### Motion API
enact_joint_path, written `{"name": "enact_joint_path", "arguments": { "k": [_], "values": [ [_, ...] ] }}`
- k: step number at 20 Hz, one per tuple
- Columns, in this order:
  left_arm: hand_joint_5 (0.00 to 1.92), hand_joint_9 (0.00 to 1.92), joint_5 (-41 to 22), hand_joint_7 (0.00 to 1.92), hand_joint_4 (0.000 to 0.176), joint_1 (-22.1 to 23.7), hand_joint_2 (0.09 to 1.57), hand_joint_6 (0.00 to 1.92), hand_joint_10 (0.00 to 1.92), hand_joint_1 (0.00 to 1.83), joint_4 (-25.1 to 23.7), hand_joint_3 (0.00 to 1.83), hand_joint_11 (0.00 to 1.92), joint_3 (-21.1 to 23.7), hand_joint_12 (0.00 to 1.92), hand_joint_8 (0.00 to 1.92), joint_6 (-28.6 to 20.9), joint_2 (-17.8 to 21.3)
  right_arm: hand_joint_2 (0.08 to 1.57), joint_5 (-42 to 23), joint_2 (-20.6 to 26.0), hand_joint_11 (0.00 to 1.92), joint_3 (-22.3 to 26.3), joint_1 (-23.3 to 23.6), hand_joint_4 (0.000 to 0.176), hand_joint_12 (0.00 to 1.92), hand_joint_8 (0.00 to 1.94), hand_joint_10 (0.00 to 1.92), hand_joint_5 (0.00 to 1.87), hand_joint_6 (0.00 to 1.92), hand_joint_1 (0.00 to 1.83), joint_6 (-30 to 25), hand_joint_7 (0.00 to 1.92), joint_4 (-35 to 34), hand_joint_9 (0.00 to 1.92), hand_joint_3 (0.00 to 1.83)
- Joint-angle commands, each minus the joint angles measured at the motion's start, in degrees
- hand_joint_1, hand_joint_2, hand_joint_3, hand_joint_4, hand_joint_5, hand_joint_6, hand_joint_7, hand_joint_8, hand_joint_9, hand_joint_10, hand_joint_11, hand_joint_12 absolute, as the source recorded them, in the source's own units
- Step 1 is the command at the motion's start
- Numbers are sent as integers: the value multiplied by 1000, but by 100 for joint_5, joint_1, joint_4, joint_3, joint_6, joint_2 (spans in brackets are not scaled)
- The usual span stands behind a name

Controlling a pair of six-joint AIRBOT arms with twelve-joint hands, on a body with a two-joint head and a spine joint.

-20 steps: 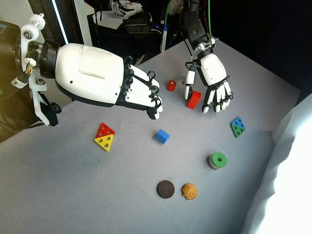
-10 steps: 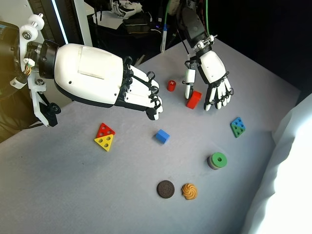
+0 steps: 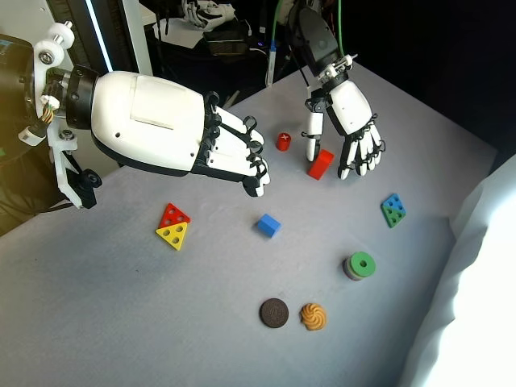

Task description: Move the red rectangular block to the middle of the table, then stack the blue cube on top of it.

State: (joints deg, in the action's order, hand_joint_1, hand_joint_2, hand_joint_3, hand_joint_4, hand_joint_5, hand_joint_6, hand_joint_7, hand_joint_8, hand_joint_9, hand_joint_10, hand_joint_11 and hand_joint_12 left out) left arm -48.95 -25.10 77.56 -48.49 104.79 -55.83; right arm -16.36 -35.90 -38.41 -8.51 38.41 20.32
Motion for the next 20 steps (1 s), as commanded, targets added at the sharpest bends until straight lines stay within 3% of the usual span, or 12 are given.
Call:
{"name": "enact_joint_path", "arguments": {
  "k": [1, 6, 7, 12, 16, 17, 20],
  "values": [
    [723, 225, -399, 373, 105, 36, 1108, 10, 4, 688, -285, 0, 0, 28, 442, 4, 11, 80, 1130, -611, 62, 0, 28, 53, 0, 988, 3, 12, 353, 2, 670, -39, 372, -89, 341, 0],
    [714, 220, -407, 352, 93, -10, 1107, 2, 1, 708, -292, 0, 0, 55, 462, 0, 52, 77, 1127, -611, 62, 0, 28, 53, 0, 1012, 6, 17, 374, 8, 684, -39, 388, -89, 358, 0],
    [696, 226, -407, 355, 106, -19, 1122, 0, 3, 667, -295, 4, 0, 56, 493, 2, 52, 76, 1124, -611, 62, 0, 28, 53, 0, 994, 2, 15, 364, 3, 689, -39, 379, -89, 355, 0],
    [717, 233, -418, 369, 91, -62, 1111, 7, 4, 708, -302, 0, 0, 64, 506, 4, 52, 70, 1130, -612, 62, 0, 28, 53, 0, 972, 0, 7, 357, 1, 670, -39, 376, -89, 343, 1],
    [713, 212, -432, 351, 111, -75, 1123, 2, 0, 661, -302, 1, 0, 65, 437, 1, 52, 68, 1127, -612, 62, 0, 28, 53, 0, 962, 1, 4, 361, 1, 677, -39, 387, -89, 341, 1],
    [702, 201, -441, 340, 102, -75, 1129, 0, 0, 661, -301, 2, 0, 65, 407, 1, 52, 66, 1118, -612, 62, 0, 28, 53, 0, 997, 6, 9, 377, 6, 697, -38, 404, -89, 354, 0],
    [709, 209, -455, 350, 98, -72, 1123, 3, 3, 677, -297, 0, 0, 65, 430, 3, 53, 54, 1122, -613, 62, 0, 27, 53, 0, 1026, 4, 12, 372, 1, 689, -38, 410, -89, 363, 0]
  ]
}}
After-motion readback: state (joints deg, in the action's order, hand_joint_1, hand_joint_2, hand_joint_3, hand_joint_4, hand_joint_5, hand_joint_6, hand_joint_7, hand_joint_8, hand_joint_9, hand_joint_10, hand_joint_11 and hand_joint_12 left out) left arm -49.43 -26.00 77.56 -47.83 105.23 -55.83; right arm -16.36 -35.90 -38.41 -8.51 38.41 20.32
